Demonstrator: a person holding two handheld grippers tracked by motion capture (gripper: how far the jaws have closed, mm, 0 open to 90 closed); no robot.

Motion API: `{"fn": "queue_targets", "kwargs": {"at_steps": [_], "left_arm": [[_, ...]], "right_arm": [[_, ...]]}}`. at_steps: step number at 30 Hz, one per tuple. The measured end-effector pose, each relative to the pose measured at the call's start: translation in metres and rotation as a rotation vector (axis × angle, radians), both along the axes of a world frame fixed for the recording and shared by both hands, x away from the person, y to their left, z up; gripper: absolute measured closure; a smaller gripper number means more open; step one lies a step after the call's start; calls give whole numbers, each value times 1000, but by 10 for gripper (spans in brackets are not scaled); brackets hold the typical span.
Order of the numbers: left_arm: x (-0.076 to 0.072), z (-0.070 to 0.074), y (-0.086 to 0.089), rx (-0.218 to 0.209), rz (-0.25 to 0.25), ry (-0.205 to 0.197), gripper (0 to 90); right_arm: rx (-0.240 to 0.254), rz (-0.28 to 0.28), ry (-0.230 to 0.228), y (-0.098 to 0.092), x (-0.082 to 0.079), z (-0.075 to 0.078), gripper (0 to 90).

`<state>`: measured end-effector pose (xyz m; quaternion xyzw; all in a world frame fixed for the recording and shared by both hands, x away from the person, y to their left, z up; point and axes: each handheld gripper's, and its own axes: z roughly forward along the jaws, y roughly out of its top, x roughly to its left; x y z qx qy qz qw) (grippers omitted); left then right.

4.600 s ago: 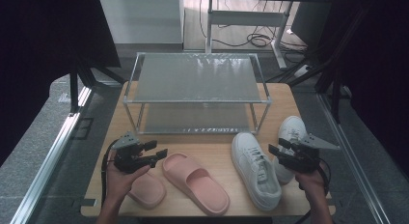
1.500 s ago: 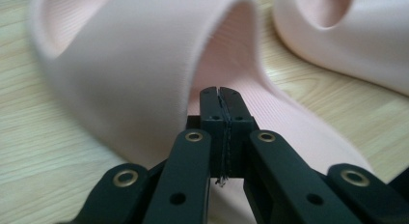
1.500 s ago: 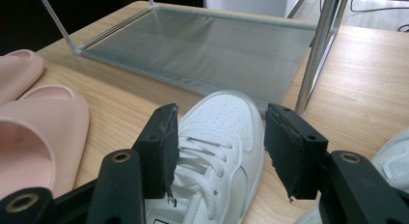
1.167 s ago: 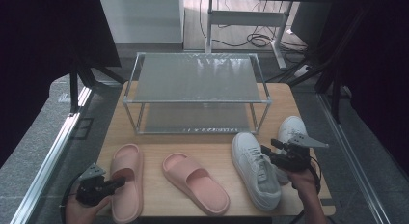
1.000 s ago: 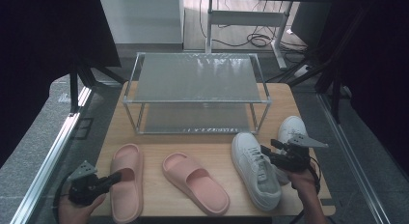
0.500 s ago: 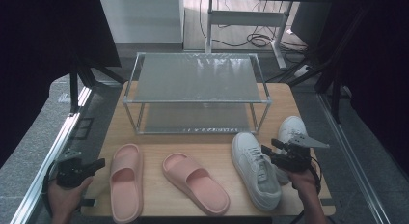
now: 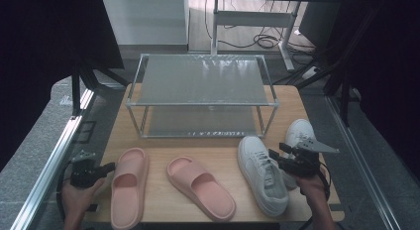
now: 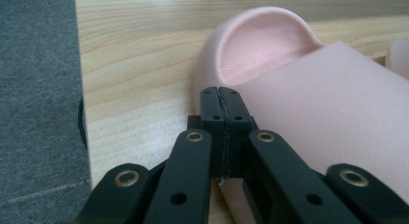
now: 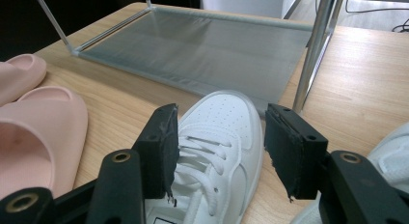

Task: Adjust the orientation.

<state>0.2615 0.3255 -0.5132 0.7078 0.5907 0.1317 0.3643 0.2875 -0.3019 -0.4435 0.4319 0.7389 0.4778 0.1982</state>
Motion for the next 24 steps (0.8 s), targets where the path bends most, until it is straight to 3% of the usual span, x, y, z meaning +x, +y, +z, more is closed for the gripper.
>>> {"fn": "queue_targets", "kwargs": {"at_steps": [24], "left_arm": [[38,-2,-24,26,-68,35,900]], "right_arm": [[-7,10,7,3,0,-1,470]]}}
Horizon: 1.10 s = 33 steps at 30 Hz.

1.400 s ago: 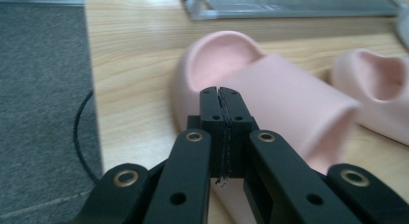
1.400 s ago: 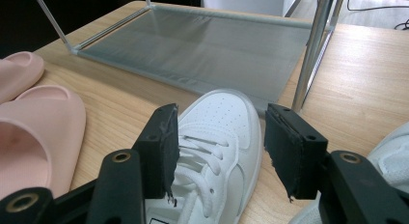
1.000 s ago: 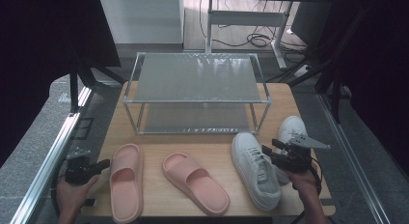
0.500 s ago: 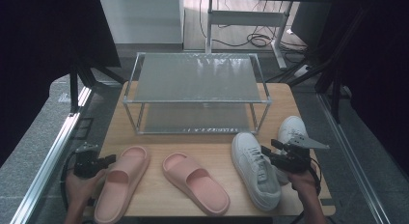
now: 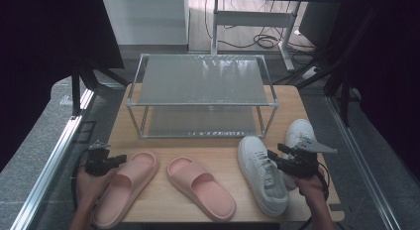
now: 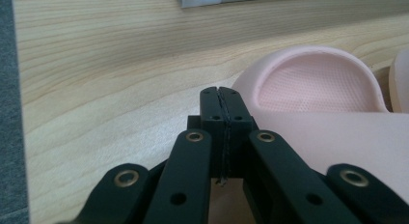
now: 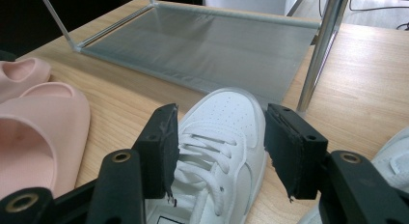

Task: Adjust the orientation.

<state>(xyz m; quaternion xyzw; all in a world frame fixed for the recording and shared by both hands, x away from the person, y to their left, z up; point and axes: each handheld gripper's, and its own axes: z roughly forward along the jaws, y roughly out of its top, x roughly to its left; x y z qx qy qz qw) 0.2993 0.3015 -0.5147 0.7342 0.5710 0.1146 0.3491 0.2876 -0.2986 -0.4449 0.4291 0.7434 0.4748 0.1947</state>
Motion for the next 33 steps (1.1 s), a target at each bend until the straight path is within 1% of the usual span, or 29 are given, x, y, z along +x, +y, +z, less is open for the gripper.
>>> {"fn": "queue_targets", "kwargs": {"at_steps": [6,8,11,15,17,20,23,26,29,33], "left_arm": [[6,0,-2,6,-9,7,894],[5,2,-1,5,-7,0,885],[-2,11,4,-5,3,-34,882],[-15,22,9,-16,5,-64,858],[-22,27,10,-32,-5,-75,821],[-30,33,8,-43,-17,-92,749],[-37,38,4,-59,-23,-109,627],[-42,43,0,-68,-43,-133,574],[-45,46,-3,-70,-50,-143,532],[-51,49,-6,-80,-53,-152,522]], "right_arm": [[1,-1,0,0,-1,0,470],[1,-1,0,0,-1,1,470],[0,-3,-2,-1,-1,1,470],[2,-5,-3,-1,-1,1,470],[1,-4,-4,-1,-1,1,470],[1,-3,-1,-1,-1,0,470],[1,0,2,0,-1,0,470],[1,1,0,1,-1,0,470],[1,1,0,1,-1,0,470],[1,1,1,0,-1,0,470]]}}
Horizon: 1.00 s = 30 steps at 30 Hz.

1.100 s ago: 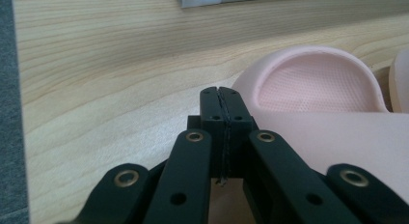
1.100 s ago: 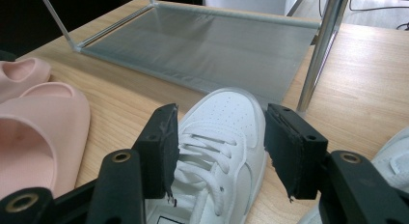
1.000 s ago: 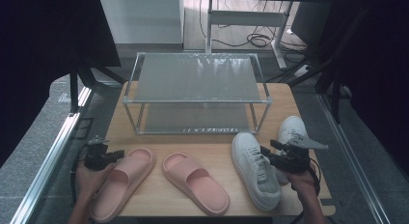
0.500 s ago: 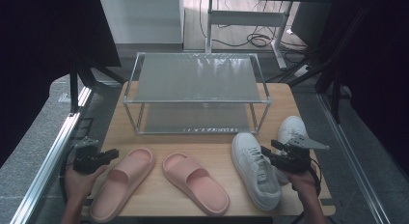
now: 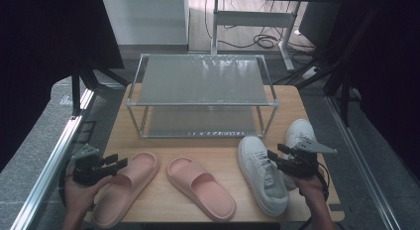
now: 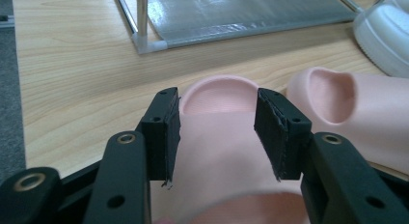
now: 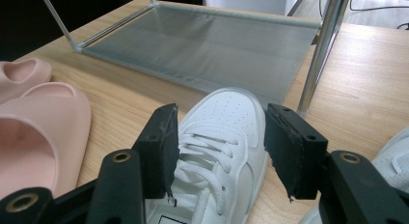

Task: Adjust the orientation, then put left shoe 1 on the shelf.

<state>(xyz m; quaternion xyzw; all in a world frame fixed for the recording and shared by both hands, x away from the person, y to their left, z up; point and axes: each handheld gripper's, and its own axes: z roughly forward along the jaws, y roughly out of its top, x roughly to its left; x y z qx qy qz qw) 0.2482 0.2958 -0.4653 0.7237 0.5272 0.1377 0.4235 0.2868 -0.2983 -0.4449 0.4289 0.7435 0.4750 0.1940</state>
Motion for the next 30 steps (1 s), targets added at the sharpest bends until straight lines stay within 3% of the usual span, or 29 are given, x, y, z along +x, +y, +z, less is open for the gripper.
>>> {"fn": "queue_targets", "kwargs": {"at_steps": [11,30], "left_arm": [[-33,2,-6,11,-8,-10,504],[-48,-11,-22,38,-19,16,453]], "right_arm": [[2,-3,1,-1,0,-1,470],[-1,6,2,2,2,-1,470]]}}
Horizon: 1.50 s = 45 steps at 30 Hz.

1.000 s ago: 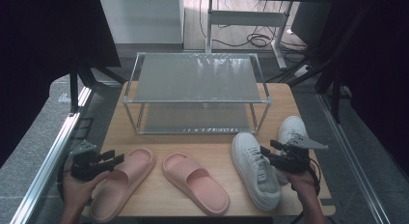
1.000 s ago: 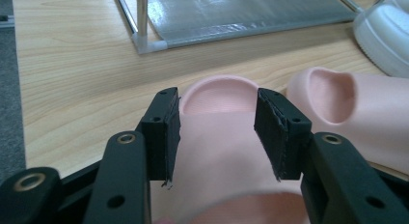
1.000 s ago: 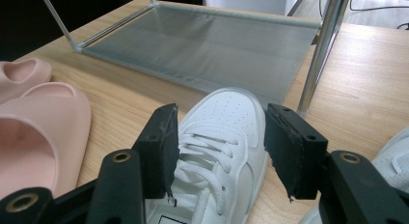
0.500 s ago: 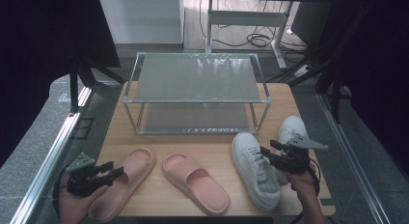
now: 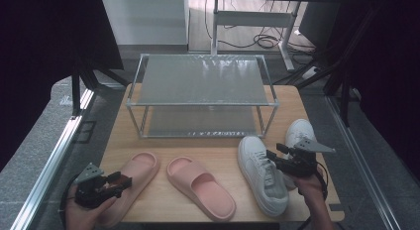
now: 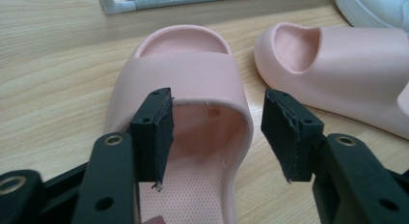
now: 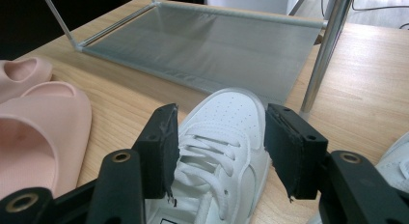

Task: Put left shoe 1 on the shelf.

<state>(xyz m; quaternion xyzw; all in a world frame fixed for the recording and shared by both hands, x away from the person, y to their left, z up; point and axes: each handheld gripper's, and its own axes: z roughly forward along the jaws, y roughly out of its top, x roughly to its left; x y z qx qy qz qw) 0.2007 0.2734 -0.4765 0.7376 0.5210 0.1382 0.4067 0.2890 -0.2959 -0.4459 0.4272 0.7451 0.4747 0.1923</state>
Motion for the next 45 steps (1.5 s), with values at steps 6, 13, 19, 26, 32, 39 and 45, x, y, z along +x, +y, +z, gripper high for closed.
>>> {"fn": "queue_targets", "kwargs": {"at_steps": [6,13,19,26,32,39,45], "left_arm": [[-5,-3,-3,13,11,4,446],[-3,-11,-13,32,-9,35,448],[8,-20,-19,39,-8,58,474],[14,-24,-26,57,-19,63,628],[19,-28,-36,76,-55,76,805],[25,-17,-41,111,-51,49,836],[40,10,-44,95,-56,-6,836]], "right_arm": [[3,-6,0,-1,-1,0,470],[3,-6,-2,-2,-1,1,470],[1,-7,2,-3,0,0,470],[1,-6,-1,-2,-1,0,470],[3,-7,-3,-3,-1,1,470],[2,-5,0,-2,-1,0,470],[3,-7,-6,-3,-2,2,470]]}}
